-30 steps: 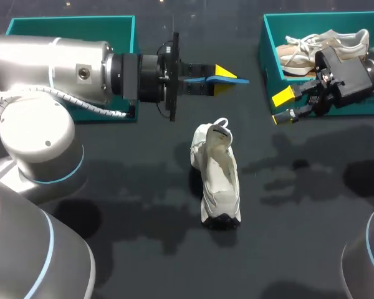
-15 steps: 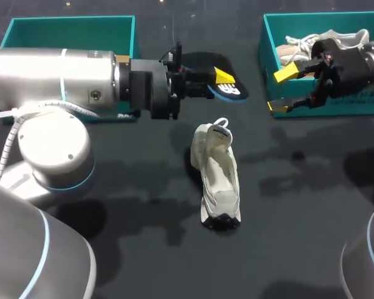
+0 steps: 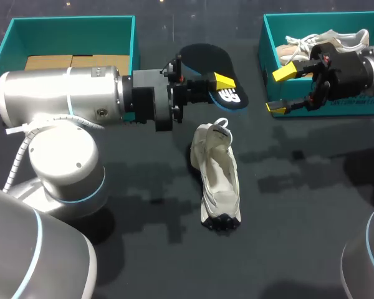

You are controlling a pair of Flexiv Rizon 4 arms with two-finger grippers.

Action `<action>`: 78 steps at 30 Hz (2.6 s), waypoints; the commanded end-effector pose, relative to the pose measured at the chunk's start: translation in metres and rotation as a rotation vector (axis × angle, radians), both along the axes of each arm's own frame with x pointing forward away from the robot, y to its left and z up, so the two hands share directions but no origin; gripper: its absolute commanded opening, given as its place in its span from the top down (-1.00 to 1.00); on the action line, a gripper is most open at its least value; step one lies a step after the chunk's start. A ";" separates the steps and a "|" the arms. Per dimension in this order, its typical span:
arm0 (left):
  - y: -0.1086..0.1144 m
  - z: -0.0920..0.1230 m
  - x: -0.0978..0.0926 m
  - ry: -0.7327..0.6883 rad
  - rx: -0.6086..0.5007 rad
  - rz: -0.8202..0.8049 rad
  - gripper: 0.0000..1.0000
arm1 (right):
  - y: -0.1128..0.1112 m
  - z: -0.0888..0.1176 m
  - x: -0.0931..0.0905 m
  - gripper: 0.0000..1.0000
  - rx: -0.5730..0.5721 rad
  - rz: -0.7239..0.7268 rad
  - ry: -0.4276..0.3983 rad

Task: Take the shoe out of the shoebox, open the shoe tongue, remove and reinsert the insole, then place the shoe into the shoebox

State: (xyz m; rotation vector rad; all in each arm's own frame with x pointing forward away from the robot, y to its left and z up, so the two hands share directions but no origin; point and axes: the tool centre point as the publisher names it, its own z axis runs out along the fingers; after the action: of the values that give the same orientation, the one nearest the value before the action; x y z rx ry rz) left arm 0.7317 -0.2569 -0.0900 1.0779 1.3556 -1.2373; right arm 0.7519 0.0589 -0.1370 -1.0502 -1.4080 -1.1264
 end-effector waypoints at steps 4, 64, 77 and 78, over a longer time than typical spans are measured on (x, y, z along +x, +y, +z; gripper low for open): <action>0.000 0.000 -0.001 -0.001 0.000 0.001 1.00 | 0.002 0.001 0.003 -1.00 0.015 -0.002 0.004; -0.042 -0.059 0.002 -0.187 0.091 -0.028 1.00 | 0.053 -0.018 0.038 -0.63 -0.020 -0.088 0.016; -0.049 -0.065 0.006 -0.201 0.096 -0.031 1.00 | 0.070 -0.020 0.028 0.03 -0.030 -0.080 0.029; -0.049 -0.065 0.006 -0.201 0.096 -0.031 1.00 | 0.071 -0.019 0.027 0.04 -0.031 -0.080 0.029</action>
State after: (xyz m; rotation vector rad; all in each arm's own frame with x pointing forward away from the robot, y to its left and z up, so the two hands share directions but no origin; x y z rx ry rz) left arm 0.7374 -0.3005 -0.1545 1.2590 1.2550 -1.0687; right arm 0.7813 0.1256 -0.1570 -1.1413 -1.3733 -1.1461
